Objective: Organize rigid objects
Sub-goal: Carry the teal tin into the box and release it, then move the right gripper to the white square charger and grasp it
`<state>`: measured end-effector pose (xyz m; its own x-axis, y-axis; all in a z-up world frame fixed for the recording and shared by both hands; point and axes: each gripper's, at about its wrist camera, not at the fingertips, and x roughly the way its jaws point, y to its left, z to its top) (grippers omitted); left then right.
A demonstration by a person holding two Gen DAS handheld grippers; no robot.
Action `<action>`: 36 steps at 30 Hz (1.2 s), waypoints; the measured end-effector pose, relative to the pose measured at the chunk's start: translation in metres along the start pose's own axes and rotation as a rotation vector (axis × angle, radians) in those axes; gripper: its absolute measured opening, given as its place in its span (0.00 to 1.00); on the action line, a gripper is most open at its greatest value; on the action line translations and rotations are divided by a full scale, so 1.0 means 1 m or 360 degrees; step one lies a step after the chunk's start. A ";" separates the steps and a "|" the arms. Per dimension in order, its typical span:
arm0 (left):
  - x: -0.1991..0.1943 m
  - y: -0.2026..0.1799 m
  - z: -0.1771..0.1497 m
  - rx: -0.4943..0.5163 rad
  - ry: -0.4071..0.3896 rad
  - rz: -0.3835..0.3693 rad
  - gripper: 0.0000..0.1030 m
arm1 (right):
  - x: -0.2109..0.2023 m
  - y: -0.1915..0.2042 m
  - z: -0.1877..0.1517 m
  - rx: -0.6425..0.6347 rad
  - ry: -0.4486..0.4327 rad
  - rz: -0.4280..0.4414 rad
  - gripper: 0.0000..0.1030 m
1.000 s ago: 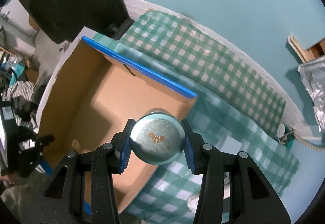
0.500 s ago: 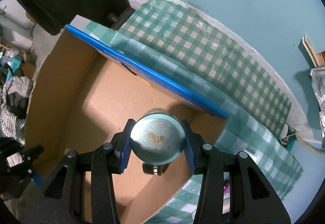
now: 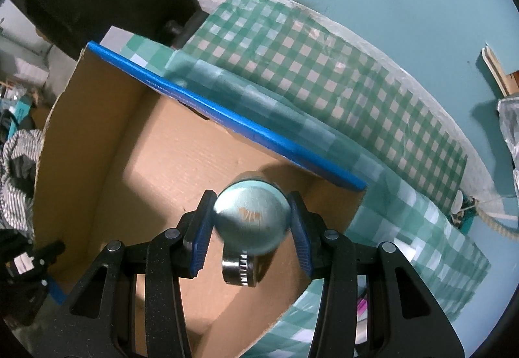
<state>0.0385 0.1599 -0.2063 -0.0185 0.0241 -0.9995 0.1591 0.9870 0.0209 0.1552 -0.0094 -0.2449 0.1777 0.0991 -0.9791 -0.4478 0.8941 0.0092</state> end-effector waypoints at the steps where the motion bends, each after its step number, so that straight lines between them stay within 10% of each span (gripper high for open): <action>1: 0.000 0.000 0.000 0.0001 0.0001 0.0001 0.06 | -0.001 0.000 0.000 0.0003 -0.0010 0.0008 0.43; 36: -0.001 0.002 -0.003 0.0010 0.0006 0.0006 0.06 | -0.089 -0.047 -0.041 0.0197 -0.0220 -0.0040 0.62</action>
<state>0.0360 0.1625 -0.2054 -0.0214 0.0283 -0.9994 0.1653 0.9859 0.0243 0.1245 -0.0783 -0.1660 0.3102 0.1275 -0.9421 -0.3317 0.9432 0.0184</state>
